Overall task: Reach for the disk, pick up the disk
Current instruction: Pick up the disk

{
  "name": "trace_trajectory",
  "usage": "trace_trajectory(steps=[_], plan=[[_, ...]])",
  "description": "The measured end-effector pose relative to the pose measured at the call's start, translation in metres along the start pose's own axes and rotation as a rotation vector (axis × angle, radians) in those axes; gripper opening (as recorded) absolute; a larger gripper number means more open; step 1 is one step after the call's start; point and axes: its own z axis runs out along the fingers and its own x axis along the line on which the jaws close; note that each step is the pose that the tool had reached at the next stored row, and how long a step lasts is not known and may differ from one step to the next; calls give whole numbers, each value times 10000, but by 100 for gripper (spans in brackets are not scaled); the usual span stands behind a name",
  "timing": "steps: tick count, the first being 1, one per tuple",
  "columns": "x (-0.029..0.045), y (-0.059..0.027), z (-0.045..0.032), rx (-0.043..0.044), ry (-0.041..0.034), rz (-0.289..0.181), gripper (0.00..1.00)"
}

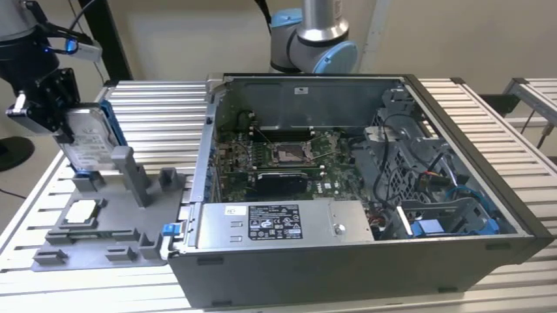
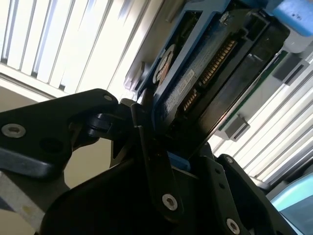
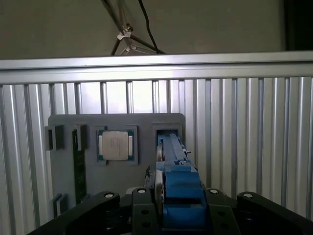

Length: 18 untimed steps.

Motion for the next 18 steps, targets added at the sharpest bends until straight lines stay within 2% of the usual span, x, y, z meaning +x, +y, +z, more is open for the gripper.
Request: trace_trajectory(steps=[18], plan=[[0,-1,-151,0,0,0,0]])
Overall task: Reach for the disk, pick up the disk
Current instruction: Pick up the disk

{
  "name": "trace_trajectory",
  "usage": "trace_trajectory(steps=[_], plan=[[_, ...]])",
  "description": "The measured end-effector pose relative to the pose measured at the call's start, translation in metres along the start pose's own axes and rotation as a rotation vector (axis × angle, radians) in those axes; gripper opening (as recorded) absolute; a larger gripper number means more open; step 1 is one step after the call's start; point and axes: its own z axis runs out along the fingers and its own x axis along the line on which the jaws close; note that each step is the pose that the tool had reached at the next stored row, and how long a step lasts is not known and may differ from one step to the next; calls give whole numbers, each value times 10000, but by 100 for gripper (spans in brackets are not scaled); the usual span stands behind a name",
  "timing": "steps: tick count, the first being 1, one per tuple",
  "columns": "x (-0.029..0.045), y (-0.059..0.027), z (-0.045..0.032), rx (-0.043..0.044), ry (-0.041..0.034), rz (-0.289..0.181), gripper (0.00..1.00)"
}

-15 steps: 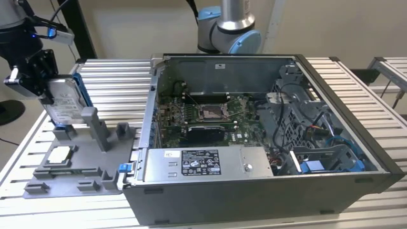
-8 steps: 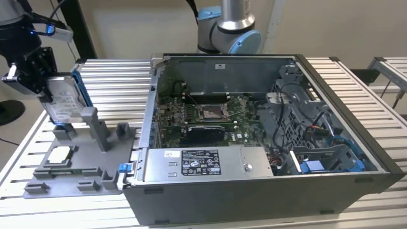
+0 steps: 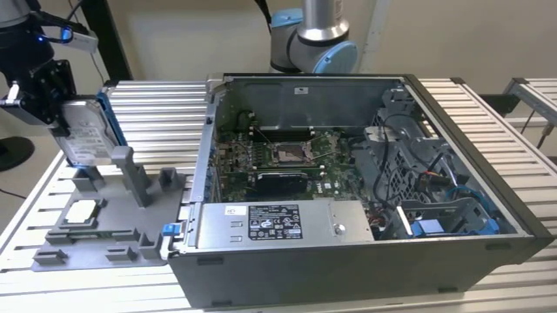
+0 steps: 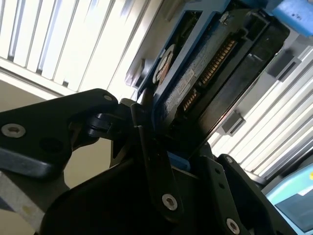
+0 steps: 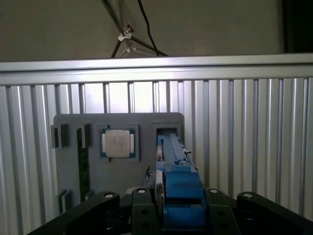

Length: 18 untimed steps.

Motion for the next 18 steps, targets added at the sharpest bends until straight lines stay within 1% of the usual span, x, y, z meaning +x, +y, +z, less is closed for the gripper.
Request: trace_trajectory(steps=[18], plan=[[0,-1,-162,0,0,0,0]])
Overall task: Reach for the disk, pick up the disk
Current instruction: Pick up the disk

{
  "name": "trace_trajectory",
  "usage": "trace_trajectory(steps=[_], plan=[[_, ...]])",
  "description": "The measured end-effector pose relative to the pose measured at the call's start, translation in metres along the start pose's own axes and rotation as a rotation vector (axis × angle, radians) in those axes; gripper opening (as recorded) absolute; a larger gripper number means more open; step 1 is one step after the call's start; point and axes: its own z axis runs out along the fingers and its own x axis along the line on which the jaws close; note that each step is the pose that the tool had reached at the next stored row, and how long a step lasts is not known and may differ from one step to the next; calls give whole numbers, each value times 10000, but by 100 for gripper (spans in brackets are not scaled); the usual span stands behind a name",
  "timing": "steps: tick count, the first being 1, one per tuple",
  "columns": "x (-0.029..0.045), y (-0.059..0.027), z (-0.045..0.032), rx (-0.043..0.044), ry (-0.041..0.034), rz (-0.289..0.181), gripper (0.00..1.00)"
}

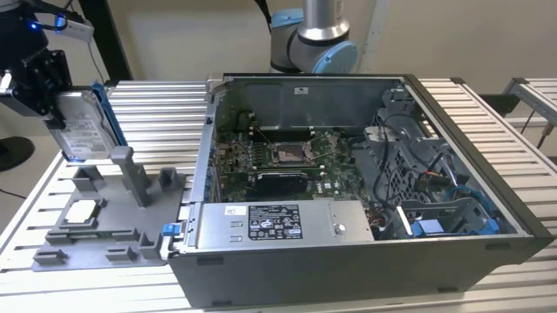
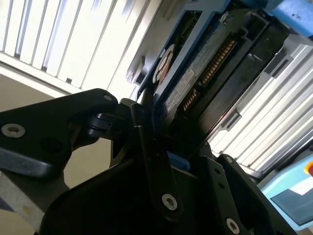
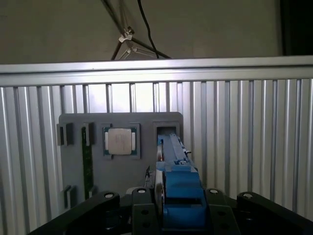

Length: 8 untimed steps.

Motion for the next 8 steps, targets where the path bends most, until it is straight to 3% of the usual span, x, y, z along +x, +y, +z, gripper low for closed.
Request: trace_trajectory(steps=[8], plan=[[0,0,-70,0,0,1,0]])
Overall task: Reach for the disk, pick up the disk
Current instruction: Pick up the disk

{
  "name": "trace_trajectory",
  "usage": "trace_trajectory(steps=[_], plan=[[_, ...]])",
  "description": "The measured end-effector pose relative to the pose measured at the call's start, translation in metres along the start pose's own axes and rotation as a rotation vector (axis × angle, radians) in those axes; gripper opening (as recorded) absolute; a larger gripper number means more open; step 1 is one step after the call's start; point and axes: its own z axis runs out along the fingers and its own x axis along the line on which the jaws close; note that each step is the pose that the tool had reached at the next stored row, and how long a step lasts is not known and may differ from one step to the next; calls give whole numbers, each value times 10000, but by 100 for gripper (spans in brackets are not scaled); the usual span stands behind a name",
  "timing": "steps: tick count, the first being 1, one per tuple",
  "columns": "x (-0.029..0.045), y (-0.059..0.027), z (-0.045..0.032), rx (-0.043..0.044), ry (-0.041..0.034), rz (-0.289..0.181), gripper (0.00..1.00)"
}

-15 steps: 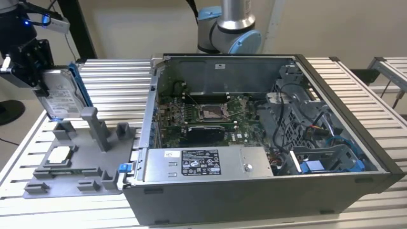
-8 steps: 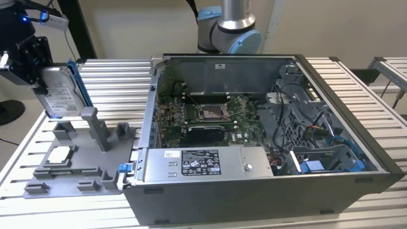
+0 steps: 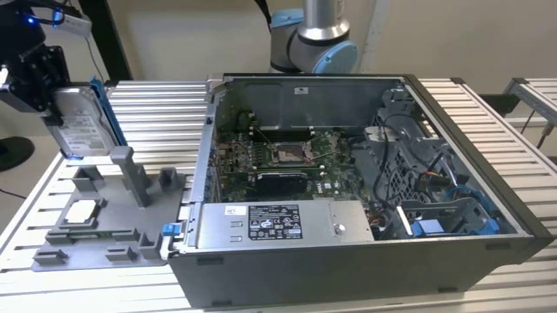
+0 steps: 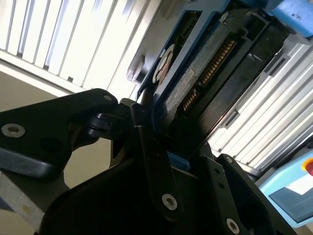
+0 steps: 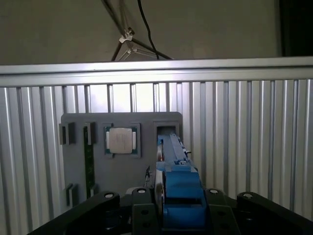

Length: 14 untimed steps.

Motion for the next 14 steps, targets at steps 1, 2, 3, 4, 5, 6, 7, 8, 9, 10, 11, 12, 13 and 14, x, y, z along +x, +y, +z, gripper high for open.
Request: trace_trajectory(steps=[1,2,3,4,5,6,7,8,9,10,11,12,13,14], plan=[[0,0,-9,0,0,0,0],[0,0,-17,0,0,0,0],[0,0,-26,1,-1,0,0],[0,0,-34,1,0,0,0],[0,0,-42,0,0,0,0],[0,0,-49,0,0,0,0],[0,0,-56,0,0,0,0],[0,0,-62,0,0,0,0],[0,0,-69,1,-1,-1,0],[0,0,-75,1,-1,0,0],[0,0,-82,0,0,0,0],[0,-1,-88,0,0,0,0],[0,-1,-94,0,0,0,0],[0,-1,-101,0,0,0,0]])
